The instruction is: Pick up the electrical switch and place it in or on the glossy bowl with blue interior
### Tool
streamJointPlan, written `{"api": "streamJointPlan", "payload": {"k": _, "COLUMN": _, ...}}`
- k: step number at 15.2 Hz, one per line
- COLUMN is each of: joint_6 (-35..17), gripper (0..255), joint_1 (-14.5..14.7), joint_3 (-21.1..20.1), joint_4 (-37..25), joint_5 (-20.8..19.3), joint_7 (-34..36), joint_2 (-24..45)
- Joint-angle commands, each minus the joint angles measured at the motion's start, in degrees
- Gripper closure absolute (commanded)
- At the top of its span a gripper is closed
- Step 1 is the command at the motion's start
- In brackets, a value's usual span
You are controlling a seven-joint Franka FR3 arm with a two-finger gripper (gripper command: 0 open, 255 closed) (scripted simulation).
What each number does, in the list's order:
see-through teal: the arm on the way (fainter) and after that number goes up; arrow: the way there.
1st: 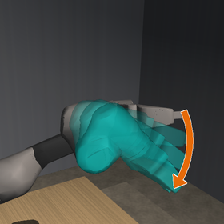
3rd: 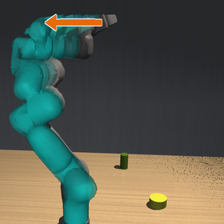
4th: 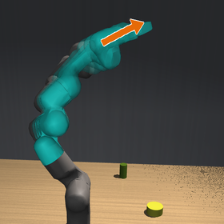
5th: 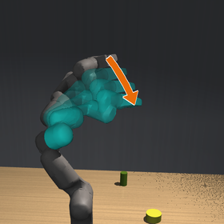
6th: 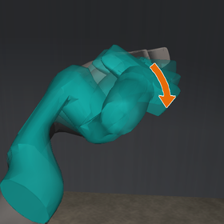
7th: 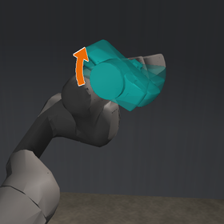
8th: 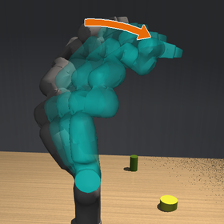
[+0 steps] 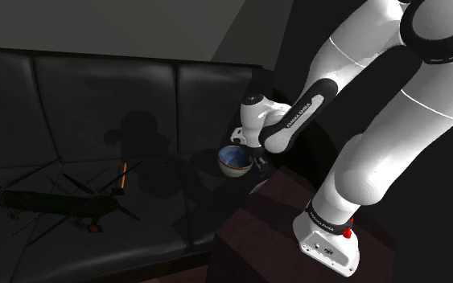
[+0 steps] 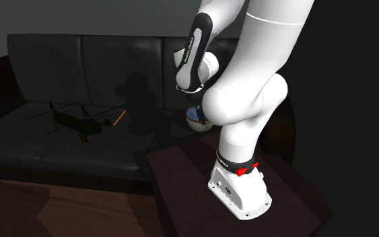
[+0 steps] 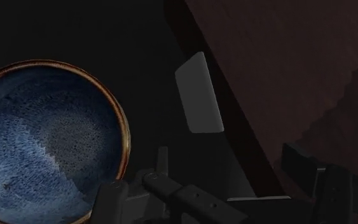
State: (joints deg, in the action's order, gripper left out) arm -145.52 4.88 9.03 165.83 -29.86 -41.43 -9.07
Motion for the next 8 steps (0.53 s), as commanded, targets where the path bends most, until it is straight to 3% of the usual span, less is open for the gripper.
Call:
{"api": "streamJointPlan", "payload": {"k": 1, "joint_6": -5.4, "gripper": 0, "joint_1": -1.1, "joint_3": 0.0, "joint_4": -0.8, "joint_5": -6.1, "joint_7": 1.2, "joint_2": 6.6}}
{"api": "streamJointPlan", "payload": {"k": 4, "joint_6": -11.3, "gripper": 0, "joint_1": -2.1, "joint_3": 1.3, "joint_4": -3.0, "joint_5": -17.7, "joint_7": 5.7, "joint_2": 15.6}}
{"api": "streamJointPlan", "payload": {"k": 8, "joint_6": -14.7, "gripper": 0, "joint_1": -2.0, "joint_3": 3.4, "joint_4": -4.4, "joint_5": -23.5, "joint_7": 10.1, "joint_2": 20.5}}
